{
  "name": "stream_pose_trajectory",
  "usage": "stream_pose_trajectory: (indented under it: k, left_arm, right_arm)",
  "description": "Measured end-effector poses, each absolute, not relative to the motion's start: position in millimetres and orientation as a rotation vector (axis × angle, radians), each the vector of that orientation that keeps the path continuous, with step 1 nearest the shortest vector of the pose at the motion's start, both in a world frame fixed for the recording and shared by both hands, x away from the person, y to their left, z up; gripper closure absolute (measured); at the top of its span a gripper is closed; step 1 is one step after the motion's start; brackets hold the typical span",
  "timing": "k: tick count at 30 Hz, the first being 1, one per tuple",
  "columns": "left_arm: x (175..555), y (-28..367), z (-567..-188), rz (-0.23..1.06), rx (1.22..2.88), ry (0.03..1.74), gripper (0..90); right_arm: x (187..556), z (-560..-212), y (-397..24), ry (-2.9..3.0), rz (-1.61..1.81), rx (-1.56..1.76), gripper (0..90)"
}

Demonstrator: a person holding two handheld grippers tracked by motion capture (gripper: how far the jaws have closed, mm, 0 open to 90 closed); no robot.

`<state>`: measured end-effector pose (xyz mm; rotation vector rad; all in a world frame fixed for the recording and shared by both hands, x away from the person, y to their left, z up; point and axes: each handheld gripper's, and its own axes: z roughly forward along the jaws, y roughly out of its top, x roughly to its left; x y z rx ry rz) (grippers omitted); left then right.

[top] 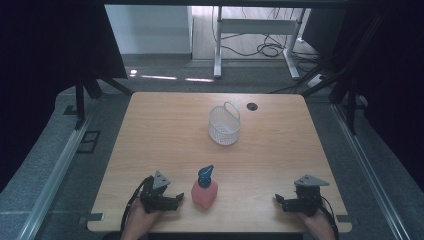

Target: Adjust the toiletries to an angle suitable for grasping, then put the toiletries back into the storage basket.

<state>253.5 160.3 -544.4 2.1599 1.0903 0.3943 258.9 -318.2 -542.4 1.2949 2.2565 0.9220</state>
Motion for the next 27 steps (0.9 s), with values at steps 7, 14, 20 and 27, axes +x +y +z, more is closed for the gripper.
stream_pose_trajectory:
  k: [7,14,20,27]
  left_arm:
    - [253.3,160.4,-544.3,0.396,2.162,1.091,10.4]
    - [253.3,160.2,-544.4,0.396,2.158,1.093,10.4]
    - [253.3,160.1,-544.5,0.396,2.156,1.093,10.4]
    - [253.8,159.8,-544.1,0.390,2.158,1.092,10.4]
  right_arm:
    - [258.8,-542.5,-318.0,2.264,0.927,1.285,0.0]
    - [258.9,-542.5,-317.7,2.268,0.927,1.281,0.0]
    - [258.9,-542.5,-317.7,2.269,0.928,1.280,0.0]
    - [258.9,-542.5,-317.6,2.269,0.927,1.280,0.0]
